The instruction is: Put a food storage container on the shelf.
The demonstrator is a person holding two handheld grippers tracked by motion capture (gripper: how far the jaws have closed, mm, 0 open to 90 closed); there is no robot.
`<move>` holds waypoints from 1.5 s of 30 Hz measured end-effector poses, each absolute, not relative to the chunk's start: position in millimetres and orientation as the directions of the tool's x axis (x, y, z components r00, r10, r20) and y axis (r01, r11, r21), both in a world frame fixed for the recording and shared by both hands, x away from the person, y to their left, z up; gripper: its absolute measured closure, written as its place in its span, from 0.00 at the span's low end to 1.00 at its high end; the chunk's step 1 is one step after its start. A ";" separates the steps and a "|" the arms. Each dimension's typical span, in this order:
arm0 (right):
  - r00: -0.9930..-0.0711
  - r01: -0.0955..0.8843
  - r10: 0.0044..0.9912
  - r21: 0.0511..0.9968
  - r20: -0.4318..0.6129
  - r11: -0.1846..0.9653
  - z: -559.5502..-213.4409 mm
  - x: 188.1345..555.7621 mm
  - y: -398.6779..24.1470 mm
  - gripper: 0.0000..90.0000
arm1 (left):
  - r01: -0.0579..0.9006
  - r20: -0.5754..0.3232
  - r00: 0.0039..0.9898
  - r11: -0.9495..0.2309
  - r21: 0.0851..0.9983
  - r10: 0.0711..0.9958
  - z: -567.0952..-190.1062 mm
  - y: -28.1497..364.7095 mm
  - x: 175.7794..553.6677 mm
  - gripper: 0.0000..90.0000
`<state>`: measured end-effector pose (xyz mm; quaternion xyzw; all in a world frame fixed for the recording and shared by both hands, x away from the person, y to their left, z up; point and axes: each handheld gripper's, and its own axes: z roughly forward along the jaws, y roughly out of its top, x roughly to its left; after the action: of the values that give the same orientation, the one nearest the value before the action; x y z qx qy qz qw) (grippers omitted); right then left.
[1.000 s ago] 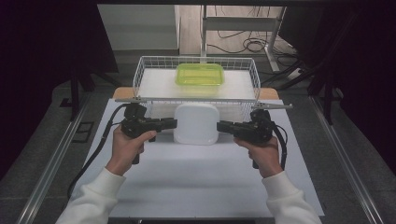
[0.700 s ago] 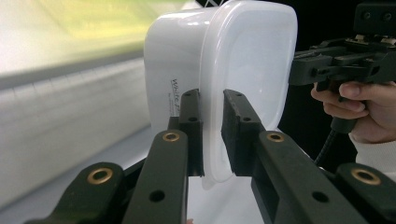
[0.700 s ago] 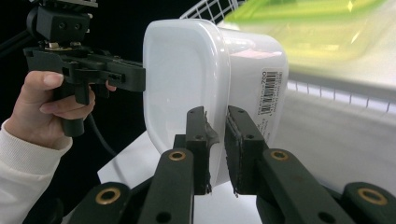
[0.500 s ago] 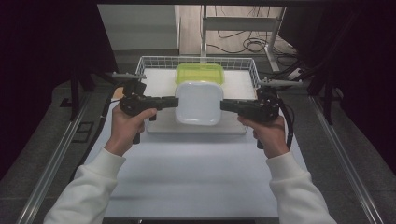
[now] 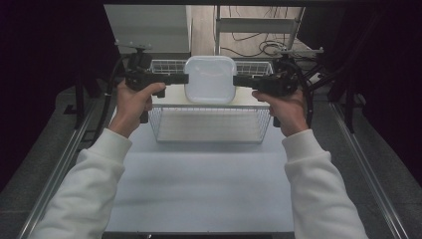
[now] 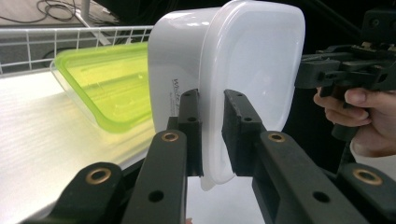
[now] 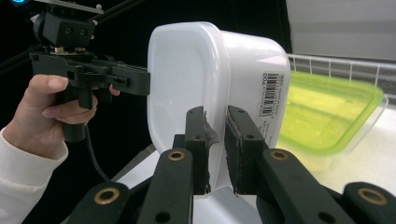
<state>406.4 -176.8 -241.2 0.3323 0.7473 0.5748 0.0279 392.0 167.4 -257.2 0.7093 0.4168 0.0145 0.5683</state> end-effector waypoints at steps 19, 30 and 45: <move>-0.714 0.585 0.527 0.807 0.462 0.085 -236.6 464.8 -177.6 0.87 | 0.682 -0.576 0.575 0.049 0.730 0.581 -254.2 169.9 454.2 0.87; -0.662 0.644 0.546 0.763 0.514 0.062 -248.1 488.5 -177.0 0.87 | 0.726 -0.618 0.527 0.069 0.684 0.584 -264.6 168.4 473.4 0.87; -0.558 0.743 0.533 0.669 0.636 -0.020 -257.6 509.0 -178.5 0.83 | 0.791 -0.722 0.449 0.142 0.595 0.527 -270.0 174.4 491.4 0.87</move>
<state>509.0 -178.5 -257.6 0.4601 0.6933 0.5462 -0.0964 491.4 174.4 -270.0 0.6441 0.5115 -0.1186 0.5563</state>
